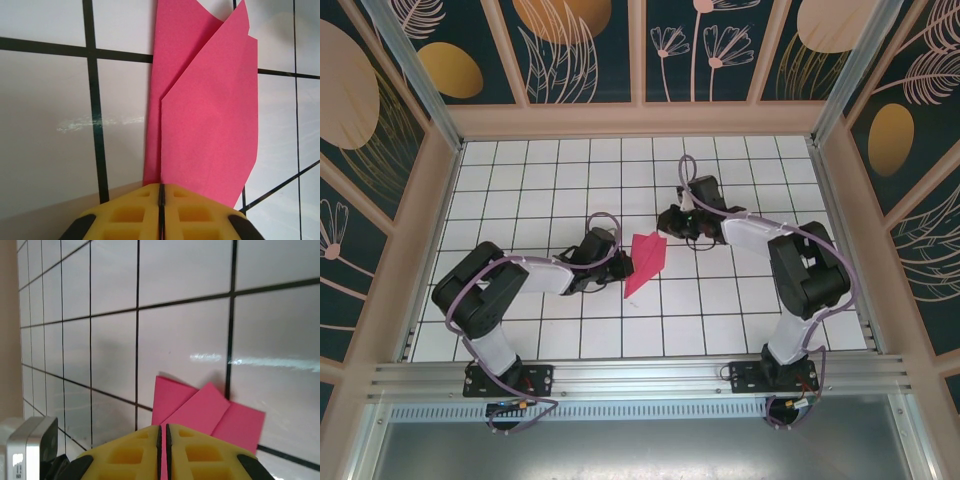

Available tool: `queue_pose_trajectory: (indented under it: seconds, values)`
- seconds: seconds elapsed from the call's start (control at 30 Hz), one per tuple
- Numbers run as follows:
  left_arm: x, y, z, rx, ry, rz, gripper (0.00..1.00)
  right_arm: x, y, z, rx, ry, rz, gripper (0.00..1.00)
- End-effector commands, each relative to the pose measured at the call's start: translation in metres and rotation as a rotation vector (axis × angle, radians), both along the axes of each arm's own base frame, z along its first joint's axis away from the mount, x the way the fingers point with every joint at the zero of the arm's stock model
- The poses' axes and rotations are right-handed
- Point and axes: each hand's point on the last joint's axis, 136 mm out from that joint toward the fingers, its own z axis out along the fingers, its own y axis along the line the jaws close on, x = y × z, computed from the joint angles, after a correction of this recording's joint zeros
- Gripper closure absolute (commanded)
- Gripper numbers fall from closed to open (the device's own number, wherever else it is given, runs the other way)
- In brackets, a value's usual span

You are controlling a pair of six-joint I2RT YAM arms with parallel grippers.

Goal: Fold a paper plane with a square sheet of paper (pick it up from the middle)
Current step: Fourth fold the wing at the center of the table.

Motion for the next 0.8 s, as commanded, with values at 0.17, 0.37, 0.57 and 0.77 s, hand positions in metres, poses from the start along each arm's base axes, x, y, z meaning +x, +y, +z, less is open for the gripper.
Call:
queue_pose_trajectory:
  seconds: [0.17,0.37,0.57,0.77]
  values:
    - [-0.009,0.024,0.013,0.102,0.008,0.033,0.74,-0.019,0.025,-0.039,0.023,0.089,0.03,0.86]
    - [-0.01,0.029,0.036,0.093,-0.037,0.033,0.66,-0.024,0.03,-0.067,-0.023,0.141,0.041,0.87]
    - [-0.02,0.029,0.039,0.108,-0.041,-0.031,0.62,-0.026,0.028,-0.076,-0.062,0.159,0.031,0.87]
    - [-0.024,0.009,0.036,0.071,-0.035,-0.136,0.87,-0.026,0.029,-0.073,-0.061,0.151,0.034,0.88]
